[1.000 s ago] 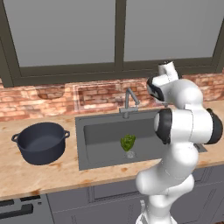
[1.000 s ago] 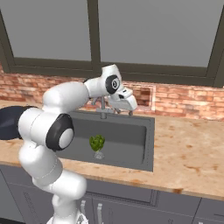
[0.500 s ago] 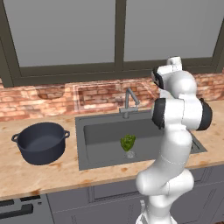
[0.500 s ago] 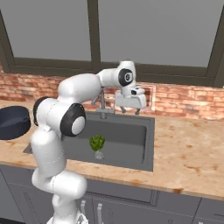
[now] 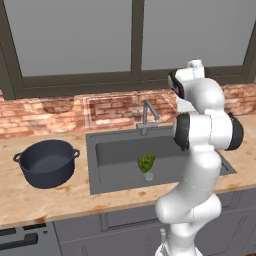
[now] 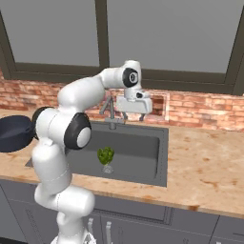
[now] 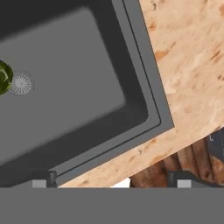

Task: Dump the lettuce from the pot into the sink. Then turn on the water and wash the lettuce. Then turn off the water and put the lettuce back in the pot.

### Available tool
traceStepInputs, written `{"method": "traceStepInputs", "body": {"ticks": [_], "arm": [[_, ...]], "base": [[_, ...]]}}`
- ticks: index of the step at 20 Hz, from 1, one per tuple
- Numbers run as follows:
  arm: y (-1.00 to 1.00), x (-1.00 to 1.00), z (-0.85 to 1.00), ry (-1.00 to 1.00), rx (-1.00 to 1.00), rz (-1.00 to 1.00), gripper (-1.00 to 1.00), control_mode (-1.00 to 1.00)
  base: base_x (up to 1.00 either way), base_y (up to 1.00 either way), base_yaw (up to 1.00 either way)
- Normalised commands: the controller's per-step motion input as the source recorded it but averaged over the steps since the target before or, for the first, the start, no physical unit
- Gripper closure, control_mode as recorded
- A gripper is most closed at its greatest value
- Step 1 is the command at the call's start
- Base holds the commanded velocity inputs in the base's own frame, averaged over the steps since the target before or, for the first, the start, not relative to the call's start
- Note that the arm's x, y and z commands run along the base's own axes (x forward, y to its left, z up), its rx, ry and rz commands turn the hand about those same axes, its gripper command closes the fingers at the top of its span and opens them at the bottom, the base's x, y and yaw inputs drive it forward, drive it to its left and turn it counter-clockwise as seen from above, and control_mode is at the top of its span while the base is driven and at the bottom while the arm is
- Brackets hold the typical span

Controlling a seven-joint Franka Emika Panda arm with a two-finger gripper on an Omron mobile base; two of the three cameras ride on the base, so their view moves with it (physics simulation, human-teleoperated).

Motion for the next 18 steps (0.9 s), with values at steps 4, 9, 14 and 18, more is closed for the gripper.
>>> {"method": "traceStepInputs", "body": {"ticks": [4, 9, 14, 18], "arm": [[0.66, -0.57, -0.08, -0.32, 0.0, 0.29, -1.0, -1.0], [0.41, -0.51, -0.16, -0.3, 0.0, 0.21, -1.0, -1.0], [0.32, -0.14, -0.03, -0.16, 0.02, 0.18, -1.0, -1.0], [0.06, 0.0, 0.0, -0.01, 0.06, 0.12, -1.0, -1.0]], "base": [[0.0, 0.0, 0.0], [0.0, 0.0, 0.0], [0.0, 0.0, 0.0], [0.0, 0.0, 0.0]]}}
